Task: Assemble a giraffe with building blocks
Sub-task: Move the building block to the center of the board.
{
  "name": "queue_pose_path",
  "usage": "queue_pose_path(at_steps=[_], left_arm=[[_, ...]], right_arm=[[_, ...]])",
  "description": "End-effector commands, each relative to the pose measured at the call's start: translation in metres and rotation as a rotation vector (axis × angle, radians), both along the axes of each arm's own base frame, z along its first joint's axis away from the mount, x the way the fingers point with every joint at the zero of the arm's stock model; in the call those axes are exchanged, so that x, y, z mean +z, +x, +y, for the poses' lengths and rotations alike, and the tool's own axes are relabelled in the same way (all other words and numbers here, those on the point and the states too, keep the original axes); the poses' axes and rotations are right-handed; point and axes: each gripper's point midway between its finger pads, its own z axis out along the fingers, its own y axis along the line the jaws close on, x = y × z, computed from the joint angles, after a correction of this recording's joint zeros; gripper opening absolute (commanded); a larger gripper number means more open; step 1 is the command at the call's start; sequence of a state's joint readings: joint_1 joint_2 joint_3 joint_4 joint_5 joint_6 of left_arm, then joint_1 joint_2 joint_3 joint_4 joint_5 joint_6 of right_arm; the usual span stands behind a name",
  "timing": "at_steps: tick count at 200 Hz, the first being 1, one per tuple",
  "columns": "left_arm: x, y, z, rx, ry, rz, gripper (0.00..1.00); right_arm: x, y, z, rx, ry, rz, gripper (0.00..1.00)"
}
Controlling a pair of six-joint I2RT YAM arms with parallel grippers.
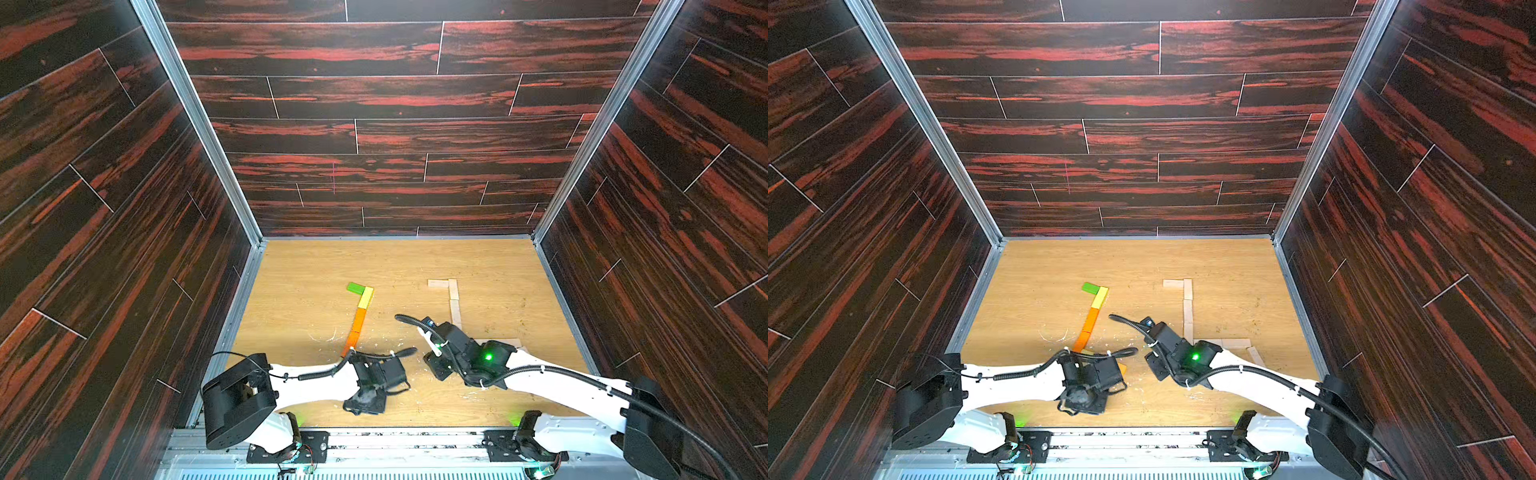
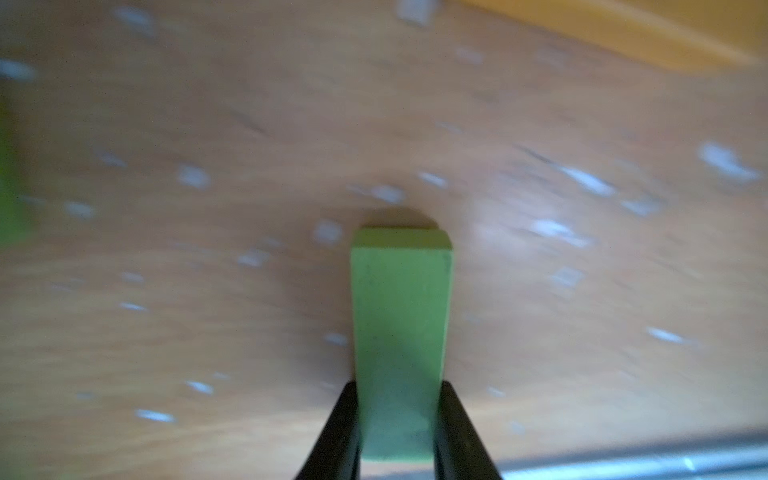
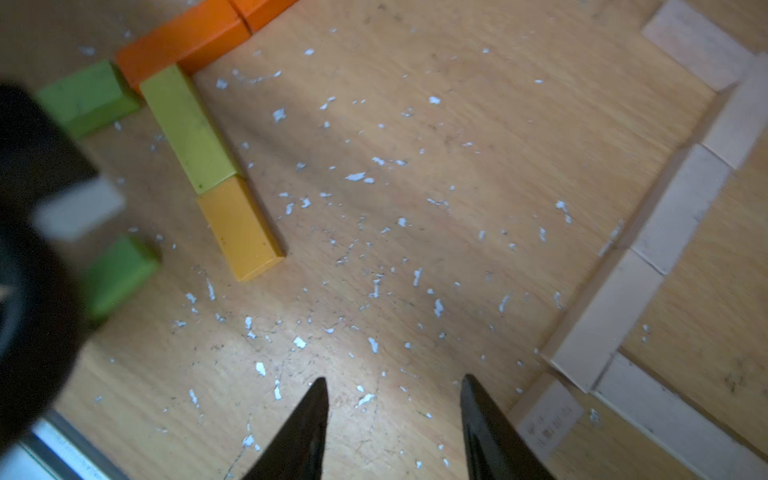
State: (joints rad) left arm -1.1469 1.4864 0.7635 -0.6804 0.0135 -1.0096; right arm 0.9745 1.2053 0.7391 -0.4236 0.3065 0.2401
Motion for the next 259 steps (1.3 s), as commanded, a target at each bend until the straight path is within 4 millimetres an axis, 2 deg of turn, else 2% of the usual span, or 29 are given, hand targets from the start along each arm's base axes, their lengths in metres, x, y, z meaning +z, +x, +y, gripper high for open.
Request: queue_pose_path(at_steps=[1, 23, 45, 53, 97, 144, 151, 198, 240, 259], left_arm=[[0.007, 0.005, -0.027, 0.045, -0.072, -0.014, 0.13], [0.004, 0.005, -0.044, 0.039, -0.1, -0.008, 0.13], [-0.002, 0.005, -0.05, 0.035, -0.082, 0.009, 0.12], [-0.003, 0.008, -0.059, 0.033, -0.108, 0.004, 0.12], [-0.007, 0.007, -0.057, 0.043, -0.082, 0.013, 0.13], [-0.015, 0.006, -0.055, 0.061, -0.056, 0.026, 0.19], [-0.016, 0.003, -0.048, 0.063, -0.022, 0.036, 0.21], [-0.016, 0.005, -0.049, 0.073, -0.024, 0.029, 0.48], [-0.002, 0.012, -0.048, 0.085, -0.025, -0.004, 0.67], [0.007, 0.016, -0.047, 0.096, -0.025, -0.013, 0.72]], right_arm=[[0.007, 0.002, -0.005, -0.045, 0.058, -0.002, 0.53], [0.012, 0.005, -0.012, -0.074, 0.072, -0.014, 0.53], [0.016, 0.008, -0.018, -0.101, 0.082, -0.028, 0.53], [0.018, 0.009, -0.02, -0.108, 0.088, -0.032, 0.53], [0.019, 0.01, -0.026, -0.125, 0.093, -0.035, 0.53], [0.02, 0.011, -0.024, -0.126, 0.106, -0.036, 0.53], [0.02, 0.011, -0.024, -0.124, 0.105, -0.035, 0.53], [0.021, 0.011, -0.025, -0.123, 0.099, -0.032, 0.53], [0.019, 0.011, -0.025, -0.127, 0.102, -0.027, 0.53], [0.019, 0.011, -0.024, -0.127, 0.1, -0.025, 0.53]])
